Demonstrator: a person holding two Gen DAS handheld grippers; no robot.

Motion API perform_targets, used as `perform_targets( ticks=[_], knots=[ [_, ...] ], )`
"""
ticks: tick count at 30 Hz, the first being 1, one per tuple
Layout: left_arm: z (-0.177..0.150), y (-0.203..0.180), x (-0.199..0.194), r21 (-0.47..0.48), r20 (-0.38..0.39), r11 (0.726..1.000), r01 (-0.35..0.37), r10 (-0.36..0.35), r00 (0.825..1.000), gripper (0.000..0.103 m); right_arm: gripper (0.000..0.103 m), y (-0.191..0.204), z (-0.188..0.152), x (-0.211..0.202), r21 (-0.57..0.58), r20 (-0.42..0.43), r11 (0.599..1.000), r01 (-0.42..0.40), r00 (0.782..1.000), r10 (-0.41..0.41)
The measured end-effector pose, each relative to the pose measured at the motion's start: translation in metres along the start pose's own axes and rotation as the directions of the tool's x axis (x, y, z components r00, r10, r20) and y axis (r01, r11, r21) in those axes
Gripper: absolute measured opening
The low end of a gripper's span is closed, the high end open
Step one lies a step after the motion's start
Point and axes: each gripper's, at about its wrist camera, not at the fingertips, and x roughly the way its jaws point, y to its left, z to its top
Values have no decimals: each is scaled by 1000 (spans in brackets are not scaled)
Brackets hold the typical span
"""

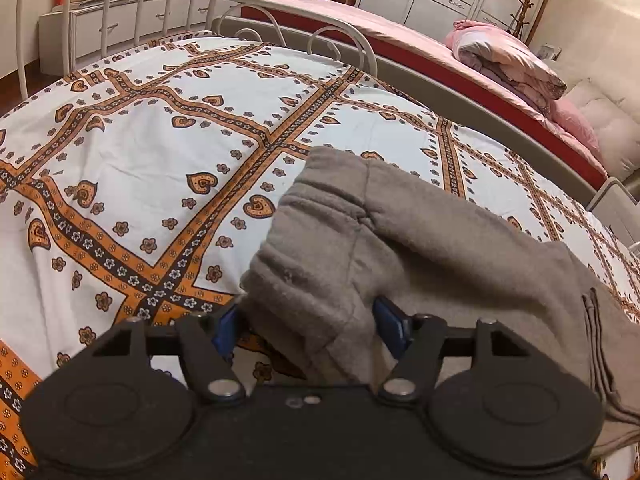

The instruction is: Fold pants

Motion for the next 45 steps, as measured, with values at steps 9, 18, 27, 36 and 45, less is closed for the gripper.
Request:
perform_targets(
  ticks=[9, 18, 27, 36, 45],
  knots=[
    [0, 0, -9, 7, 5, 1000, -16, 16, 1000, 68, 45, -24, 27, 11, 32, -47, 999, 41, 998, -40],
    [-3, 0, -3, 10, -27, 1000, -24, 24, 999, 76, 9, -74, 72, 13, 67, 16, 985, 159, 987, -161],
    [-1, -5, 0, 16, -31, 999, -40, 41, 999, 81, 8, -75, 67, 55, 27, -131, 994, 109, 986, -105],
    [-3, -14, -20, 67, 10, 991, -114, 113, 994, 79, 11, -108, 66, 37, 81, -110, 986, 143, 985, -134],
    [-5, -37, -52, 126, 101, 987, -97, 85, 991, 88, 26, -90, 30, -26, -55, -198, 998, 26, 979, -37]
  ],
)
